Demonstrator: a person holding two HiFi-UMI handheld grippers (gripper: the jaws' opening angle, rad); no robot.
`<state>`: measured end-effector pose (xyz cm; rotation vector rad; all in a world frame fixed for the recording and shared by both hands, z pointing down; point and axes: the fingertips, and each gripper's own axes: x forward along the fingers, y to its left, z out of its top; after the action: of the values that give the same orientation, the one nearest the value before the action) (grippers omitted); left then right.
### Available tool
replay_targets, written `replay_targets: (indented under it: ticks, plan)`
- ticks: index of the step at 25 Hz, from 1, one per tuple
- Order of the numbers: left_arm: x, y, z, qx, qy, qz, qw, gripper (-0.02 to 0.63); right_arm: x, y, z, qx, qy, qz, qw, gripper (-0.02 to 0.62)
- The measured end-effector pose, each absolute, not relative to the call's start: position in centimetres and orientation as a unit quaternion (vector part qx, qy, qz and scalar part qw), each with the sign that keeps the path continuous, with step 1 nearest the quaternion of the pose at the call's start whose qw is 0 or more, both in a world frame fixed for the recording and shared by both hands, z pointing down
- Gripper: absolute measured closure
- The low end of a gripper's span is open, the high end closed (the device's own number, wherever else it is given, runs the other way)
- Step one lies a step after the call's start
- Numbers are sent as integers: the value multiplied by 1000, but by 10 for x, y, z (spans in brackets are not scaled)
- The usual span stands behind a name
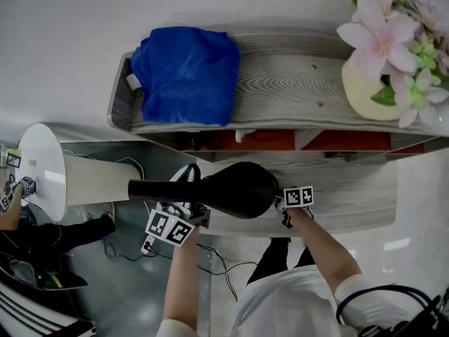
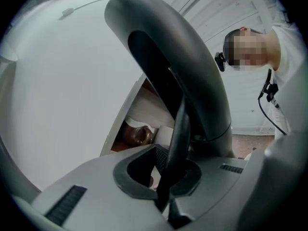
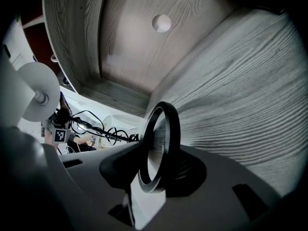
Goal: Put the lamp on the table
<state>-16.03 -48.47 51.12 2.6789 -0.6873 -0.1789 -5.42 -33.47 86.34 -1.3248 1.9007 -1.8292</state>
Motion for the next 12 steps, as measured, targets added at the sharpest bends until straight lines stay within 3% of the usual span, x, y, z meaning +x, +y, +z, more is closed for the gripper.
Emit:
replay_targets:
  ticks: [12]
  plan:
    - [-150, -474, 509, 955, -235, -58, 172, 597, -22, -317, 871, -519, 614, -592, 59, 474]
